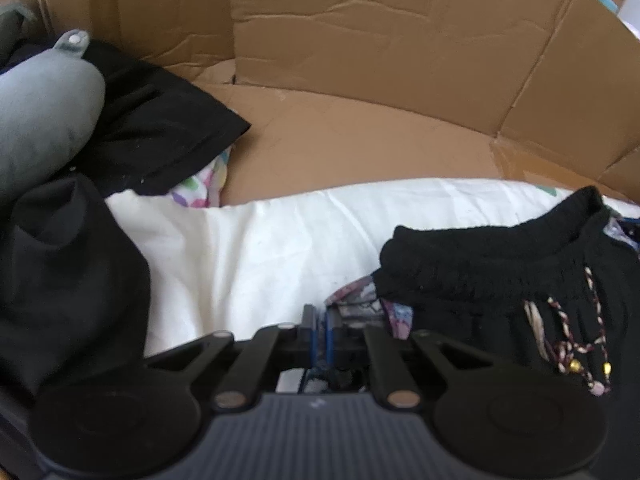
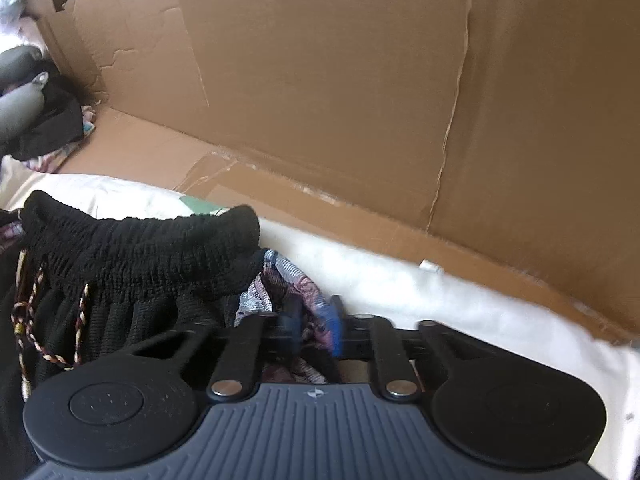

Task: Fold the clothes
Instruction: 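Close the right tool on the waistband next to the left tool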

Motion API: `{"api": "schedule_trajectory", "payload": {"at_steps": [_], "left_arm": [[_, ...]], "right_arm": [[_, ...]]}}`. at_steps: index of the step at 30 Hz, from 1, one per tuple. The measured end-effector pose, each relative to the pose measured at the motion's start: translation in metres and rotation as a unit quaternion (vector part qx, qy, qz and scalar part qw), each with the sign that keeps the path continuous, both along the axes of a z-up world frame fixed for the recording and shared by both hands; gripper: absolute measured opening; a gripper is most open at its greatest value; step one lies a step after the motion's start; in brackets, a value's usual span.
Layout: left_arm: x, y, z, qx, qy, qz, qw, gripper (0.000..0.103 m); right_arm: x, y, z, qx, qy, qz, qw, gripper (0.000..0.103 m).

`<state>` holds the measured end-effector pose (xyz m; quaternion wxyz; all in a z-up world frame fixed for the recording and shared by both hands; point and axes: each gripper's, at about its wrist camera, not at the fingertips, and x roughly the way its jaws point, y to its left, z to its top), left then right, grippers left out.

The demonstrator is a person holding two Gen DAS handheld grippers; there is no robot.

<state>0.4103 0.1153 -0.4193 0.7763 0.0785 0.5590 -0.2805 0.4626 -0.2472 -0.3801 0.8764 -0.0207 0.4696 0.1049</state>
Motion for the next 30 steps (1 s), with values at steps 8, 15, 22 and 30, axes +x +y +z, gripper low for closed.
{"api": "schedule_trajectory", "payload": {"at_steps": [8, 15, 22, 30], "left_arm": [[0.000, 0.005, 0.010, -0.004, -0.001, 0.000, 1.0000, 0.013], [-0.004, 0.008, 0.041, -0.026, -0.034, -0.004, 0.9991, 0.016], [-0.018, -0.016, 0.026, -0.028, -0.017, -0.028, 0.9991, 0.017], [-0.031, -0.041, 0.008, -0.032, 0.003, -0.048, 0.9983, 0.020]], "right_arm": [[-0.005, -0.016, 0.016, 0.050, -0.009, -0.015, 0.999, 0.011], [-0.016, -0.008, 0.036, 0.060, -0.046, 0.008, 0.997, 0.012], [-0.016, 0.022, 0.031, 0.055, -0.026, 0.053, 0.997, 0.021], [-0.015, 0.042, 0.001, 0.019, -0.002, 0.059, 0.998, 0.043]]}}
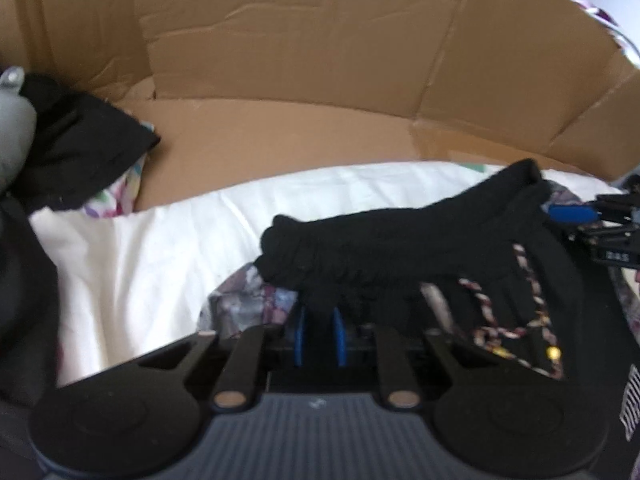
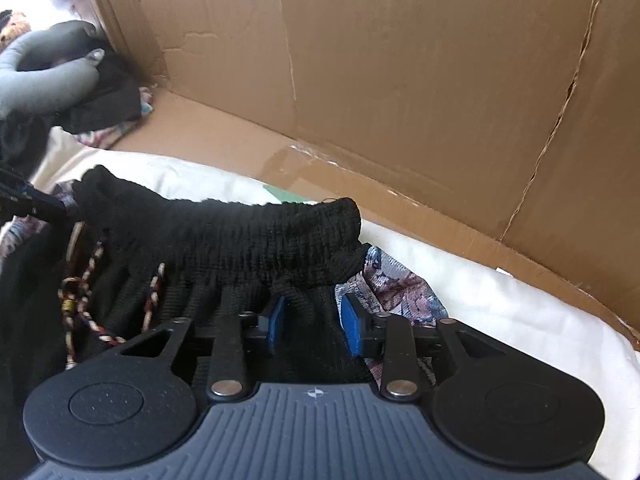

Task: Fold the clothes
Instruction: 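Close the right tool on the waistband next to the left tool, then open the left tool while the right tool holds the waistband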

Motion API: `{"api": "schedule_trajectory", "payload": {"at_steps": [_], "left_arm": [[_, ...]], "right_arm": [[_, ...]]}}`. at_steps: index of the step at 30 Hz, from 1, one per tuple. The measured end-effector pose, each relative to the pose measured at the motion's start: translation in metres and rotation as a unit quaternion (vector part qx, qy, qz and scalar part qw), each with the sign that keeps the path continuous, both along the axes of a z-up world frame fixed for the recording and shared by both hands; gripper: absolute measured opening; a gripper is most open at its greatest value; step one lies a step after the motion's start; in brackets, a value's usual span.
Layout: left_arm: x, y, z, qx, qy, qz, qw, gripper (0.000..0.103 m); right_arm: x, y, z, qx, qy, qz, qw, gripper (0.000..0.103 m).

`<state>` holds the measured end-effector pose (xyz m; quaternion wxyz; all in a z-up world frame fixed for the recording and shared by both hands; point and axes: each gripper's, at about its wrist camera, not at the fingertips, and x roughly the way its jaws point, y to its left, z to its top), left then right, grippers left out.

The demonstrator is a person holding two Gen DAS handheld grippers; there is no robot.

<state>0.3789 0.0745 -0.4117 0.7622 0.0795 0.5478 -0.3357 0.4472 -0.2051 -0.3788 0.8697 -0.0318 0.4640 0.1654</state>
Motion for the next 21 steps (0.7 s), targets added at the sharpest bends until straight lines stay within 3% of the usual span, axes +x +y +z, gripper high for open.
{"api": "schedule_trajectory", "payload": {"at_steps": [10, 16, 17, 19, 21], "left_arm": [[0.009, 0.002, -0.012, -0.006, 0.005, 0.007, 0.9999, 0.020], [-0.004, 0.003, 0.005, 0.009, -0.013, 0.000, 0.9999, 0.020], [-0.006, 0.003, 0.008, 0.012, -0.016, -0.001, 0.9998, 0.022], [-0.011, 0.004, 0.014, 0.017, -0.022, -0.004, 0.9996, 0.042], [-0.015, 0.004, 0.020, 0.023, -0.028, -0.006, 0.9993, 0.049]], "right_arm": [[0.015, 0.013, -0.008, -0.035, -0.010, -0.002, 0.999, 0.045], [0.018, 0.014, -0.005, -0.040, -0.001, -0.009, 0.999, 0.046], [0.018, 0.015, -0.004, -0.040, 0.000, -0.011, 0.999, 0.046], [0.014, 0.014, 0.001, -0.038, 0.001, -0.011, 0.999, 0.046], [0.010, 0.013, 0.006, -0.037, 0.000, -0.008, 0.999, 0.046]]}}
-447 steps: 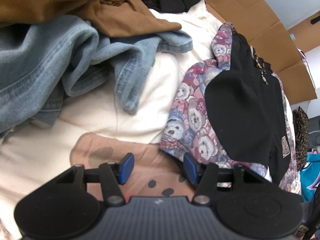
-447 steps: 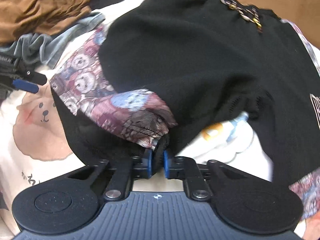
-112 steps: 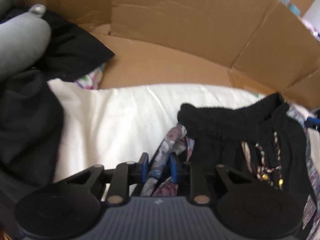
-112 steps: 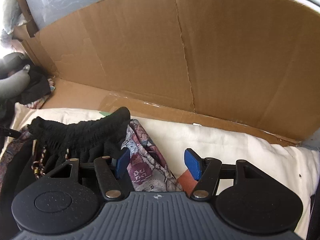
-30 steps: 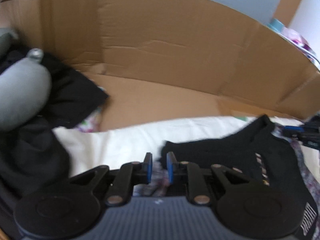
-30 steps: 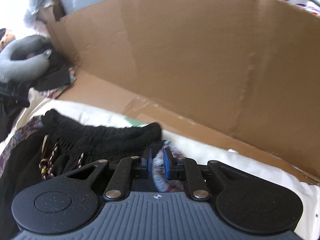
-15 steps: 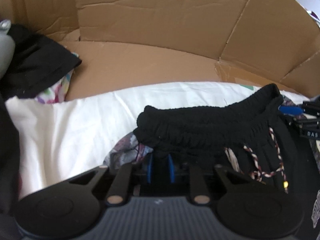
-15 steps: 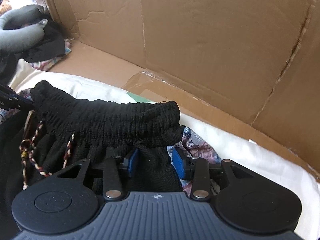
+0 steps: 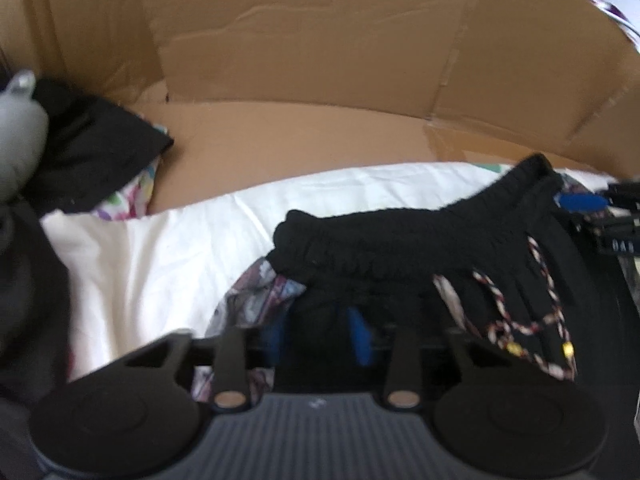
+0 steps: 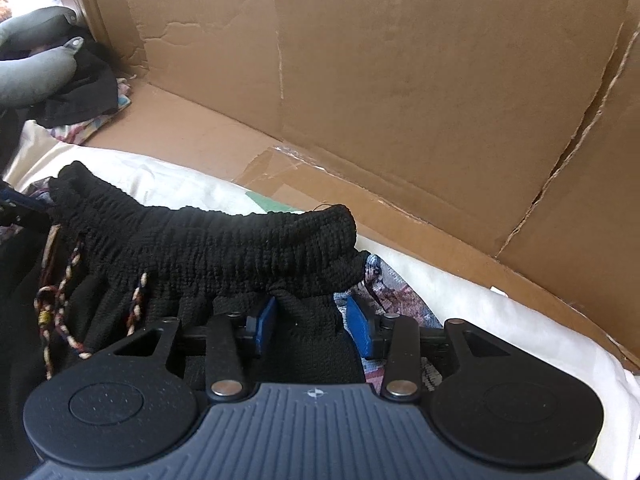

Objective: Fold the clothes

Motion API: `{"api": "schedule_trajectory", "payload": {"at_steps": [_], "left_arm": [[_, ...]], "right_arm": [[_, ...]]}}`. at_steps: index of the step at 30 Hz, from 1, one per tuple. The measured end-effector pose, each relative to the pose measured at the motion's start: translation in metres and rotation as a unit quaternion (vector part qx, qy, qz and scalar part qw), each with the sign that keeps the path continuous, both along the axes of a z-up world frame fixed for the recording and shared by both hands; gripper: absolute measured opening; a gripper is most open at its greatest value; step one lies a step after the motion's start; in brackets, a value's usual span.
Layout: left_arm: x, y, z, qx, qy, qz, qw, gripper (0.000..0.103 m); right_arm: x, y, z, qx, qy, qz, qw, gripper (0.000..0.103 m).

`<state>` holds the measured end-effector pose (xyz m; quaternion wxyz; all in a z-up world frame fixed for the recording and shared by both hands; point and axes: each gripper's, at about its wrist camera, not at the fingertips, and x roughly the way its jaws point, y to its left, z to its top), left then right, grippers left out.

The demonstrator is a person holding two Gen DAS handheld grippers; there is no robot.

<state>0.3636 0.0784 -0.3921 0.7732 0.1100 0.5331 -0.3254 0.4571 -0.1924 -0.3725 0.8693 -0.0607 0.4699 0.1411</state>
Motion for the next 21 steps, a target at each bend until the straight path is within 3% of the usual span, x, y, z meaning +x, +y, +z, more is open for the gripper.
{"api": "schedule_trajectory", "payload": {"at_steps": [12, 21], "left_arm": [[-0.022, 0.044, 0.034, -0.004, -0.020, 0.025, 0.9995, 0.048], [-0.044, 0.067, 0.007, 0.017, 0.000, 0.006, 0.9998, 0.041]], "right_arm": [[-0.057, -0.012, 0.038, 0.024, -0.032, 0.044, 0.998, 0.046], [-0.089, -0.038, 0.010, 0.014, -0.009, 0.045, 0.999, 0.046]]}}
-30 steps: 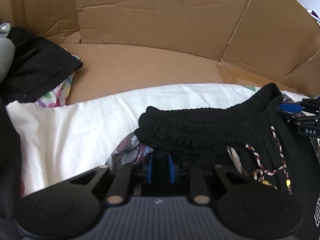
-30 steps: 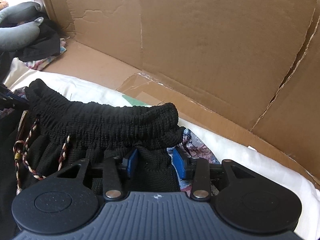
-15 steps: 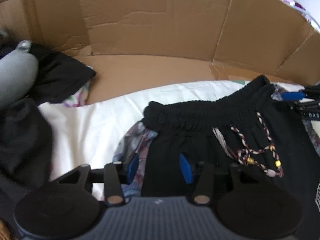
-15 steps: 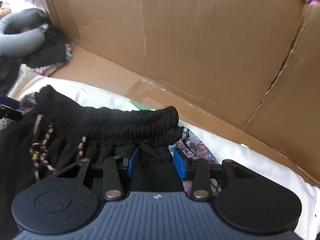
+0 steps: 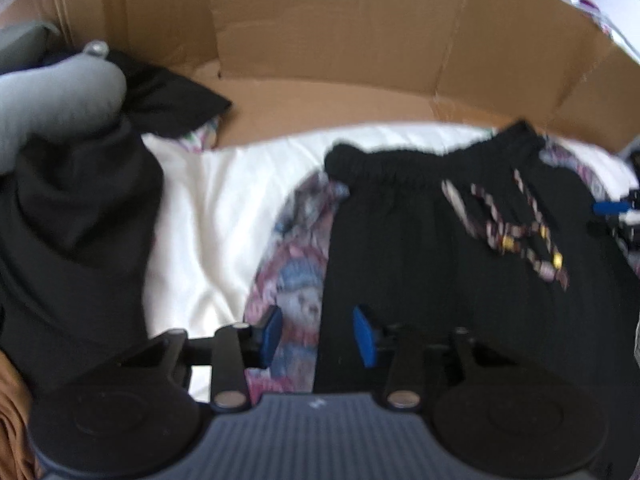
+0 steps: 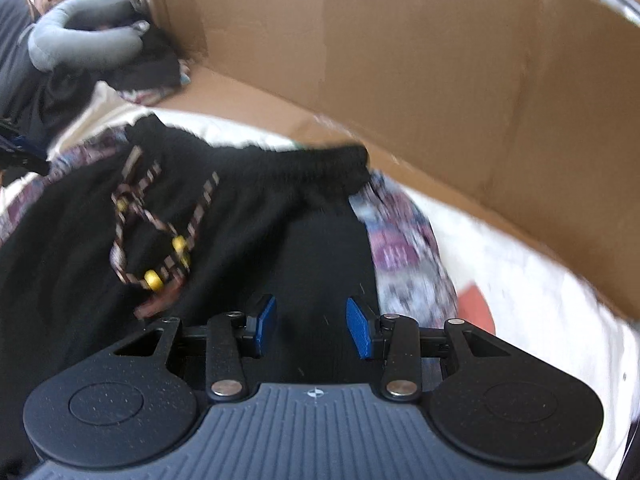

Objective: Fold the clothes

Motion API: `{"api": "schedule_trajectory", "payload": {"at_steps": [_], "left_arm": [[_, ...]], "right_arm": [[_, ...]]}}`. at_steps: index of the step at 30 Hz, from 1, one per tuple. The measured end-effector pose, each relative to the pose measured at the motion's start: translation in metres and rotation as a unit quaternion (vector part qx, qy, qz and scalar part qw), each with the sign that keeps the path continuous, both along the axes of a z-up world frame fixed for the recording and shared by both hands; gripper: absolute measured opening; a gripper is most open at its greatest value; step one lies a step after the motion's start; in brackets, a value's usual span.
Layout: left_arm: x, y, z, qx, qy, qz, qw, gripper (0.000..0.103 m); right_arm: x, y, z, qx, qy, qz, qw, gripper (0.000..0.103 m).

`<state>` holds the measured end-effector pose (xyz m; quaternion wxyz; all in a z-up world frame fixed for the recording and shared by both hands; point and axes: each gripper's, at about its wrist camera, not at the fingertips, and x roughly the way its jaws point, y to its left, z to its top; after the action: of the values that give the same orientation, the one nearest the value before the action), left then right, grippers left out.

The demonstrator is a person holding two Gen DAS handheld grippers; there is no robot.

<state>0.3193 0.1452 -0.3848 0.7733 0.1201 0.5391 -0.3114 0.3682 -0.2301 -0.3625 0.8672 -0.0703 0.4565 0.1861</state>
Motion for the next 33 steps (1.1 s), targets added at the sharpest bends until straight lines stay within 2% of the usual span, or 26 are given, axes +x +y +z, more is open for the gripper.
{"api": "schedule_trajectory", "payload": {"at_steps": [5, 14, 20, 25, 33], "left_arm": [[-0.011, 0.005, -0.022, 0.039, -0.001, -0.026, 0.9989, 0.040], [-0.022, 0.025, -0.023, 0.060, -0.001, -0.036, 0.9975, 0.036], [-0.037, 0.034, -0.010, 0.038, 0.004, -0.022, 0.9990, 0.034], [-0.055, 0.034, -0.023, 0.036, 0.015, -0.029, 0.9988, 0.034], [-0.070, 0.058, -0.035, 0.045, 0.028, -0.005, 0.9986, 0.036]], "right_arm": [[-0.006, -0.018, -0.017, 0.002, 0.016, -0.015, 1.000, 0.046], [-0.018, -0.041, -0.011, -0.019, 0.017, -0.024, 0.999, 0.045], [-0.035, -0.060, -0.004, -0.036, 0.013, -0.036, 0.999, 0.046], [-0.058, -0.068, -0.017, -0.044, 0.032, -0.032, 0.998, 0.046], [-0.084, -0.080, -0.020, -0.065, 0.036, -0.017, 0.997, 0.046]]}}
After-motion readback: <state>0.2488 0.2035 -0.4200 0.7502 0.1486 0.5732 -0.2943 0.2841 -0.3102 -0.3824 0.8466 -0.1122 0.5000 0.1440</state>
